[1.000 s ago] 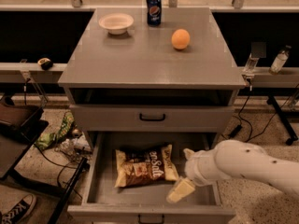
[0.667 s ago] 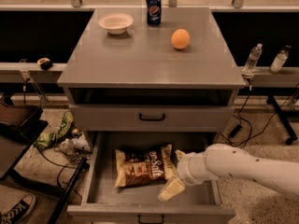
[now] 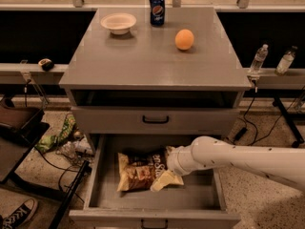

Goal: Pick brown chip bag from middle drawer and place on counter

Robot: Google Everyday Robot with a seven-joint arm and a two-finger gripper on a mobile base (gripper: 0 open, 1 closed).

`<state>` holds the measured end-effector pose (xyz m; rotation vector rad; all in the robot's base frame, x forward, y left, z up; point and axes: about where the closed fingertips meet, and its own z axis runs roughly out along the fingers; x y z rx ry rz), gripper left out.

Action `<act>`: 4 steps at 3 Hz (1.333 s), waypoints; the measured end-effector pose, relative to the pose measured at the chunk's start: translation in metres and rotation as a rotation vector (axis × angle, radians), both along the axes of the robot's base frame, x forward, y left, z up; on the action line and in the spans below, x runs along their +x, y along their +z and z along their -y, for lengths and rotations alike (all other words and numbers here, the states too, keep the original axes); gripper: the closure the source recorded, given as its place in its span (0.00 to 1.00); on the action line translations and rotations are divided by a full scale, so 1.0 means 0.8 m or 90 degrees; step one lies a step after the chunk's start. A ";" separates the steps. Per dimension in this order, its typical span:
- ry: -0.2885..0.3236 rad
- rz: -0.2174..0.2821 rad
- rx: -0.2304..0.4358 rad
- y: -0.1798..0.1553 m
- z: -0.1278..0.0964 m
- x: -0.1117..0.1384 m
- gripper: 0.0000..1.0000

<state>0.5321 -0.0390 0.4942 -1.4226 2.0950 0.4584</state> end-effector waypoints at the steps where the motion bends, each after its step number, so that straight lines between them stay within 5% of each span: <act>1: 0.006 0.008 0.014 -0.013 -0.009 0.008 0.00; 4: 0.004 0.012 0.039 -0.099 -0.048 0.073 0.00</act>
Offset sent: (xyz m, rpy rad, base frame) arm 0.0417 0.0239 -0.0459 0.0763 -0.0206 0.0222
